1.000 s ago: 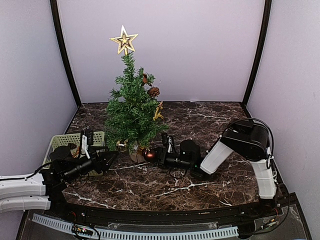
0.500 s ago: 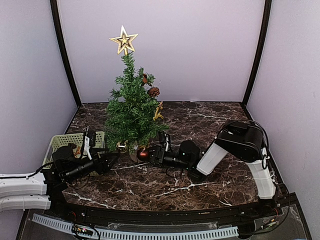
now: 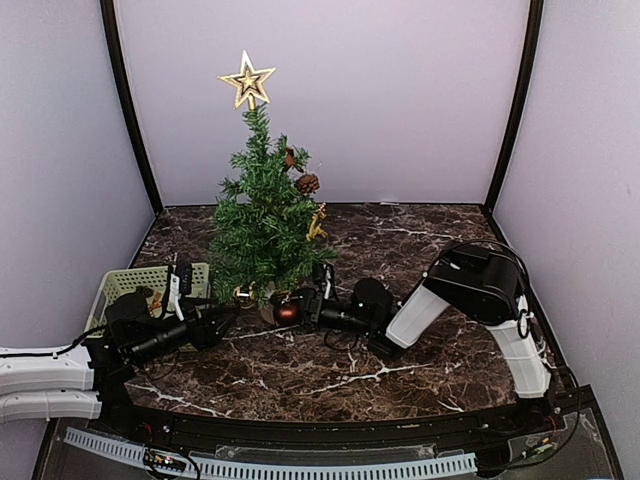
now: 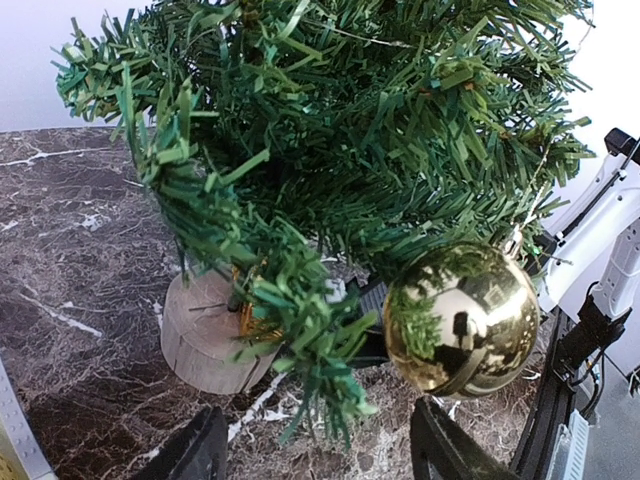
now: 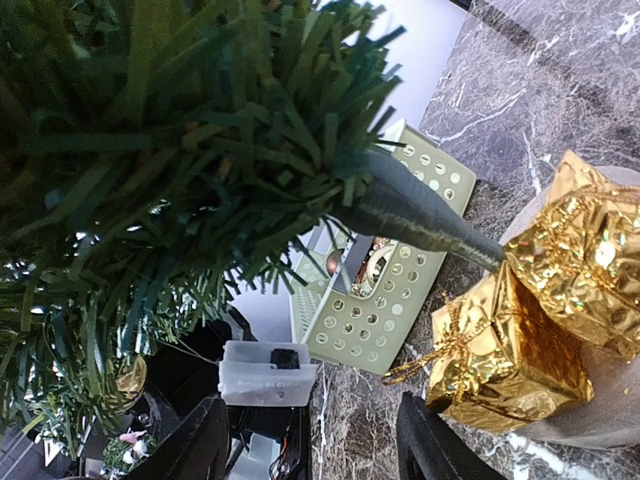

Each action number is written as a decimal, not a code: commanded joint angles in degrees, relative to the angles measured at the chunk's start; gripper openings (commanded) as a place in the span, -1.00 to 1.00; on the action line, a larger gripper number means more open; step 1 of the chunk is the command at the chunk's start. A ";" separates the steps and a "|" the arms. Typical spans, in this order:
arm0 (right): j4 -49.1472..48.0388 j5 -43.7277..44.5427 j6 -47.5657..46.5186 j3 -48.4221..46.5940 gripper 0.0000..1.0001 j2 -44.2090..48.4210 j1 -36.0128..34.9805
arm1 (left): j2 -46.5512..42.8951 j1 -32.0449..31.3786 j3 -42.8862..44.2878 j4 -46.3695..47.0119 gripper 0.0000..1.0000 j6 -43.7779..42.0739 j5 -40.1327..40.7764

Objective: Decorate the small christmas tree

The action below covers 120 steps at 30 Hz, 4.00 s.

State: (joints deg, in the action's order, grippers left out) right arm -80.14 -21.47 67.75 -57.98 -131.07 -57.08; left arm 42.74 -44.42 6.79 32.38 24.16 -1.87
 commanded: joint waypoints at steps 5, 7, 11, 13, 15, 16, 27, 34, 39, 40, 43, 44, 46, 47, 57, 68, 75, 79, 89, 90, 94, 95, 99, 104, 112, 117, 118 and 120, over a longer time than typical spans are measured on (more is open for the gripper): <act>-2.63 -1.02 -1.56 -1.16 0.20 -0.59 -0.49 | -0.07 -0.05 -1.42 -0.44 0.30 0.67 0.13; -2.80 -1.24 -1.49 -1.34 0.21 -0.53 -0.58 | -0.08 -0.07 -1.55 -0.52 0.30 0.70 0.15; -3.27 -1.50 -1.73 -1.81 0.22 -0.29 -0.56 | -0.04 -0.13 -1.83 -0.41 0.30 0.87 0.31; -3.35 -1.70 -1.78 -2.23 0.22 -0.24 -0.64 | -0.05 -0.07 -2.05 -0.37 0.30 1.00 0.31; -3.40 -1.82 -1.87 -2.68 0.21 -0.17 -0.64 | -0.05 -0.10 -2.27 -0.29 0.30 1.18 0.30; -3.32 -1.84 -1.91 -2.80 0.21 -0.32 -0.68 | -0.04 -0.13 -2.33 -0.25 0.30 1.27 0.34; -2.92 -1.73 -1.74 -3.35 -0.07 -0.50 -0.75 | -0.27 -0.12 -2.64 -0.52 0.29 1.50 0.33; -2.83 -1.65 -1.74 -3.70 -0.16 -0.51 -0.76 | -0.22 -0.05 -2.83 -0.52 0.30 1.67 0.33; -2.92 -1.55 -1.74 -3.64 -0.31 -0.59 -0.84 | -0.24 -0.08 -2.92 -0.52 0.29 1.76 0.27; -2.92 -1.55 -1.70 -3.68 -0.34 -0.59 -0.76 | -0.22 -0.06 -2.92 -0.53 0.29 1.81 0.22; -2.90 -1.56 -1.72 -3.72 -0.41 -0.66 -0.80 | -0.29 -0.08 -3.00 -0.50 0.29 1.84 0.24; -2.88 -1.51 -1.65 -3.72 -0.44 -0.68 -0.77 | -0.34 -0.07 -3.01 -0.51 0.30 1.85 0.21; -2.92 -1.48 -1.59 -3.72 -0.48 -0.77 -0.84 | -0.32 -0.06 -3.01 -0.48 0.30 1.85 0.19; -2.92 -1.47 -1.57 -3.75 -0.50 -0.77 -0.81 | -0.36 -0.07 -3.01 -0.57 0.30 1.85 0.15; -3.61 -1.00 -1.96 -2.57 -0.34 -0.24 -0.83 | -0.53 -0.07 -2.89 -0.64 0.29 1.78 0.30; 0.91 1.78 -12.24 4.90 0.38 5.11 -0.58 | -1.36 -0.03 -2.48 -1.24 0.30 1.45 0.27; 6.61 5.56 -22.67 10.75 0.38 10.73 -0.44 | -2.78 -0.02 -2.26 -3.13 0.30 1.05 1.17; 10.47 7.22 -30.36 12.69 0.28 13.28 -0.40 | -3.66 -0.01 -1.71 -4.79 0.30 0.66 1.21; 5.52 13.92 -34.29 23.55 0.37 17.85 -0.04 | -5.09 -0.08 -0.51 -8.28 0.31 0.07 3.92; 4.07 14.71 -34.15 24.89 0.39 18.29 -0.05 | -5.15 -0.02 -0.43 -8.51 0.32 0.02 4.03; -2.50 18.48 -33.88 29.47 0.42 19.02 -0.82 | -5.00 -0.04 -0.29 -9.18 0.33 -0.14 4.21; -3.58 19.71 -34.32 30.25 0.42 19.28 -1.29 | -5.03 0.00 -0.22 -9.35 0.33 -0.16 4.21; -1.21 24.05 -39.16 30.27 0.43 21.79 -4.10 | -5.27 -0.01 -0.20 -9.97 0.34 -0.33 4.60; 4.01 27.24 -46.68 26.90 0.51 23.13 -7.26 | -5.95 0.02 -0.11 -10.52 0.37 -0.56 5.17; 8.29 26.31 -51.18 19.89 0.56 19.03 -7.72 | -5.81 -0.02 -0.02 -10.79 0.42 -1.07 5.58; 8.54 26.05 -51.97 15.64 0.32 14.15 -7.78 | -5.78 0.00 0.17 -11.06 0.43 -1.74 6.20; 8.82 25.88 -52.12 14.75 0.27 13.66 -7.79 | -5.79 0.05 0.40 -11.30 0.43 -1.83 6.31; 9.32 26.07 -52.45 13.26 0.18 12.20 -7.76 | -5.82 0.17 0.67 -11.75 0.44 -2.21 6.45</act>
State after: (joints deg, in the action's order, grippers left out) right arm -71.00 4.14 16.93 -42.00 -115.98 -64.53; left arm 37.28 -44.42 5.52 21.87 23.31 3.70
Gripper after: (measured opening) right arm 0.622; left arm 0.718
